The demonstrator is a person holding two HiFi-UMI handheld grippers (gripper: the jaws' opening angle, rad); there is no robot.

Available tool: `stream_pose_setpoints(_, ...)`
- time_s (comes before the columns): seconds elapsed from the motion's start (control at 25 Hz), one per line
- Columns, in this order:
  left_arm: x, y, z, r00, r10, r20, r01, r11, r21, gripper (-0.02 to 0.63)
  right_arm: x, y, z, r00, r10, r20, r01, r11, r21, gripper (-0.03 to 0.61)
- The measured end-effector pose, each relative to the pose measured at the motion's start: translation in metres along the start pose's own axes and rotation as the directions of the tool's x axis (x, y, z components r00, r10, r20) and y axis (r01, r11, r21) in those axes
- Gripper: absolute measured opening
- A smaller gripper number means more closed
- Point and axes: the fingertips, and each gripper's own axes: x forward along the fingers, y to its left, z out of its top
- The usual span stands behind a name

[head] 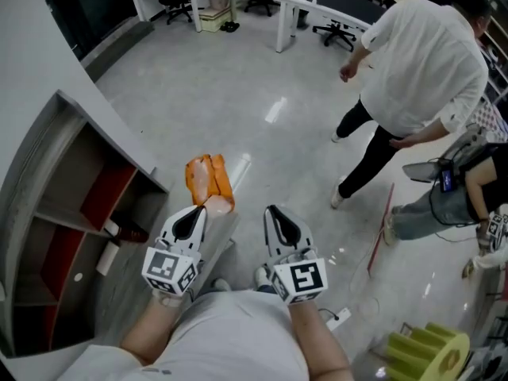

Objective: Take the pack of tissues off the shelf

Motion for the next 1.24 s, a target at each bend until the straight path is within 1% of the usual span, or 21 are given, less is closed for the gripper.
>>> stream_pose_setpoints(0.2,-0.001,-0.002,0.003,0.999,0.028,-0.015,-0.028,1.0,-0.006,0.021,0.0,-0.004,0.007,1.0,0.024,-0.008,-0.024,1.0,-0.003,0.026)
stream_pose_setpoints(0.56,-0.002,-0.003,0.004,0.999,0.049,-0.021,-0.049,0.999,-0.01,0.021,0.0,-0.01,0.005,0.999,0.033,-0.023,-0.033,0.999,0.003,0.026)
stream_pose_setpoints(0.84,-0.006,0.012,0.008,0.999,0.041,-0.021,-0.041,0.999,-0.011,0.021,0.012,0.001,0.007,0.999,0.031,-0.029,-0.031,1.0,0.001,0.026)
stream_pose_setpoints(1.0,-0.006,0.008,0.001,0.999,0.046,-0.017,-0.047,0.999,-0.019,0.021,0.009,-0.001,-0.001,0.999,0.033,-0.037,-0.033,0.999,-0.006,0.026)
stream_pose_setpoints(1.24,0.004,0.003,0.002,0.999,0.035,-0.013,-0.035,0.999,-0.014,0.021,0.009,-0.008,-0.002,0.999,0.027,-0.045,-0.028,1.0,-0.009,0.026)
